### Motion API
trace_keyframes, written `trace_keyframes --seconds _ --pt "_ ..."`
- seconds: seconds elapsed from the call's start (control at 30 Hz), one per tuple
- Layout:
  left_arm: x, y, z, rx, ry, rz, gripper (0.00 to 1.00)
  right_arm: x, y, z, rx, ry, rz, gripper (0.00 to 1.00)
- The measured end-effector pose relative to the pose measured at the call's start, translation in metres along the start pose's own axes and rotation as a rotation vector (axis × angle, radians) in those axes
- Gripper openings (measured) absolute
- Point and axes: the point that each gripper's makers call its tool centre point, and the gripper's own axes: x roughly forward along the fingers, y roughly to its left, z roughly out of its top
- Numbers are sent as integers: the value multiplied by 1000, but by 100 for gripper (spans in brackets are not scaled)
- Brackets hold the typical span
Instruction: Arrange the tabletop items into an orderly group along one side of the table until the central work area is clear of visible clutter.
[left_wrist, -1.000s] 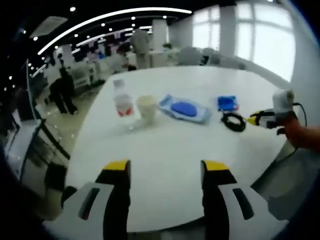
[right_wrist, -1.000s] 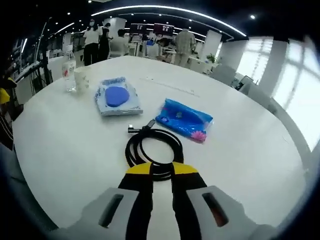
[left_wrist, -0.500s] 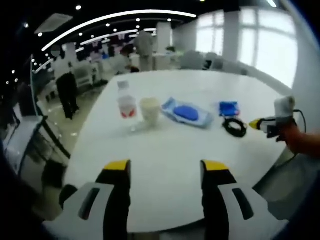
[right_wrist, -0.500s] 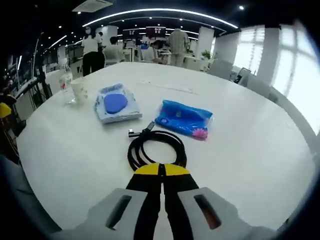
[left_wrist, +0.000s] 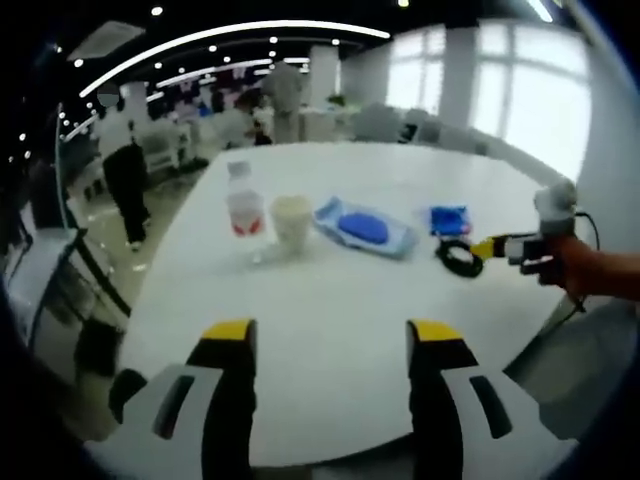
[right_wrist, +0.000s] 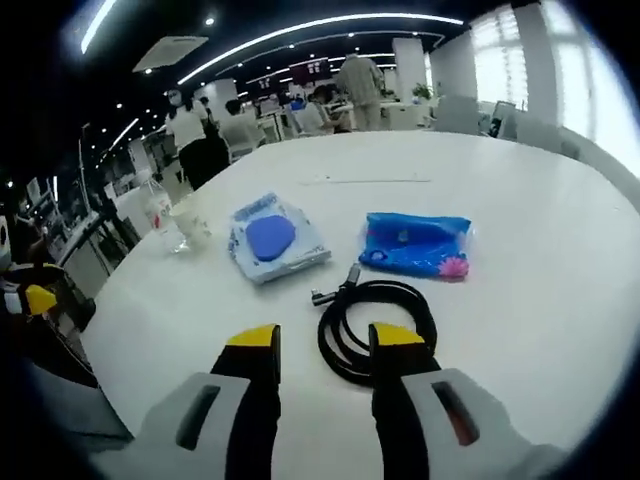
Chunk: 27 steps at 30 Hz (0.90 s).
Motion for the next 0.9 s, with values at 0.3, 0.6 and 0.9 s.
trace_keyframes --seconds 0.3,0.6,0.9 --pt "12 -29 7 38 19 -151 68 19 36 21 112 6 121 48" --pt "73 -54 93 135 -53 -273 69 38 56 33 286 18 185 45" --pt "158 -61 143 258 1 -330 67 59 54 33 394 42 174 44"
